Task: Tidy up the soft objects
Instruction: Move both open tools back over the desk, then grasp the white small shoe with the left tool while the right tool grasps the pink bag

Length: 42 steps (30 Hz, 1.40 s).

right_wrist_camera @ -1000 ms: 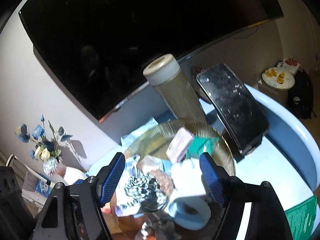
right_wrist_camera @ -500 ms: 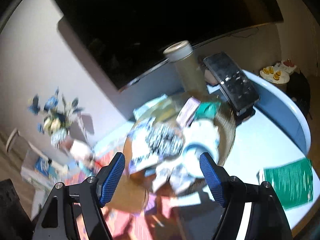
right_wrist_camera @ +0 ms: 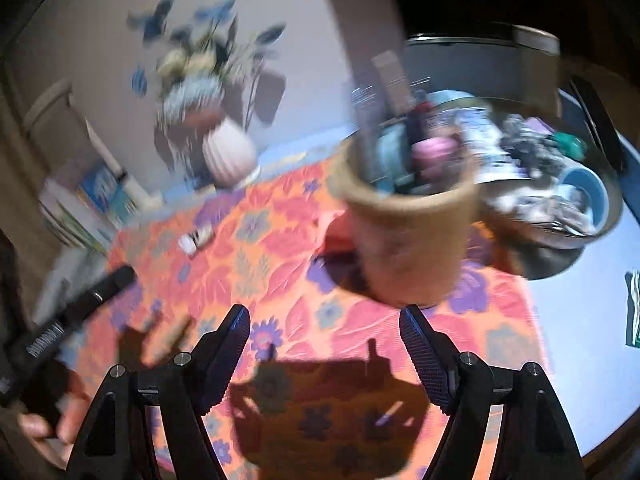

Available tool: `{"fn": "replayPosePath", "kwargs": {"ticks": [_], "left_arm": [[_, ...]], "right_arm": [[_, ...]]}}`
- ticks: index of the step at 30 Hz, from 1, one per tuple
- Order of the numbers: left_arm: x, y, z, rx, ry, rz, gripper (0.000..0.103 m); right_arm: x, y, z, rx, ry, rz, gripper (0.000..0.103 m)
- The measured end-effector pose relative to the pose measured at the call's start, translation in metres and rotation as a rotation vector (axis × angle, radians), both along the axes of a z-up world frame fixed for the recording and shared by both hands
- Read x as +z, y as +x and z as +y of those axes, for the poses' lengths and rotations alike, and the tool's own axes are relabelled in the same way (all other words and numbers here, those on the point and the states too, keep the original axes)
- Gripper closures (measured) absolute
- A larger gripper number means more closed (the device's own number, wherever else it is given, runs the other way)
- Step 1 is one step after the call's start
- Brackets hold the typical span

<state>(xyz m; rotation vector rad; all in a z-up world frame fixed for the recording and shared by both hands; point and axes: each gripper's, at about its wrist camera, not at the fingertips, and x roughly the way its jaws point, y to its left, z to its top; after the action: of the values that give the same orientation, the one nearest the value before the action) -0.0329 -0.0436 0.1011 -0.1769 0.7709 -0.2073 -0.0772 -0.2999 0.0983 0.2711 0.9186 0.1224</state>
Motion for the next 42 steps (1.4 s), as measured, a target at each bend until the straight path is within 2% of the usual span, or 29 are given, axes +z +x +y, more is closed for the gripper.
{"fn": "replayPosePath", "kwargs": {"ticks": [5,7,10,12,14,19,23,25,27,29,32,38,42], "left_arm": [[-0.025,0.022,0.036,0.051,0.030,0.054,0.028],[-0.034,0.037,0.044,0.049,0.021,0.075,0.028],[-0.044,0.066,0.042,0.040,0.029,0.096,0.028],[-0.050,0.080,0.039,0.027,0.035,0.111,0.028],[-0.056,0.096,0.034,0.009,0.046,0.118,0.028],[-0.069,0.119,0.024,-0.025,0.066,0.108,0.028],[-0.078,0.124,0.027,-0.043,0.023,0.092,0.028],[-0.085,0.126,0.030,-0.044,0.003,0.110,0.028],[-0.086,0.128,0.033,-0.045,-0.024,0.120,0.028],[-0.085,0.127,0.035,-0.036,-0.036,0.105,0.028],[-0.087,0.128,0.035,-0.038,-0.040,0.109,0.028],[-0.086,0.127,0.038,-0.029,-0.049,0.099,0.028],[-0.087,0.128,0.038,-0.028,-0.051,0.106,0.028]], "right_arm": [[-0.015,0.029,0.049,-0.015,-0.129,-0.001,0.027],[-0.026,0.043,0.058,-0.056,-0.165,0.018,0.027],[-0.043,0.062,0.063,-0.132,-0.153,0.057,0.027],[-0.052,0.072,0.067,-0.212,-0.196,0.066,0.027],[-0.058,0.082,0.070,-0.261,-0.226,0.084,0.019],[-0.066,0.104,0.069,-0.375,-0.250,0.095,0.015],[-0.074,0.123,0.062,-0.440,-0.192,0.130,0.015],[-0.076,0.131,0.060,-0.471,-0.187,0.130,0.015],[-0.079,0.141,0.062,-0.475,-0.192,0.146,0.011],[-0.082,0.149,0.065,-0.484,-0.185,0.149,0.000],[-0.080,0.156,0.073,-0.435,-0.148,0.108,0.000],[-0.069,0.160,0.105,-0.246,-0.192,0.040,0.000],[-0.061,0.144,0.097,-0.279,-0.191,-0.002,0.000]]}}
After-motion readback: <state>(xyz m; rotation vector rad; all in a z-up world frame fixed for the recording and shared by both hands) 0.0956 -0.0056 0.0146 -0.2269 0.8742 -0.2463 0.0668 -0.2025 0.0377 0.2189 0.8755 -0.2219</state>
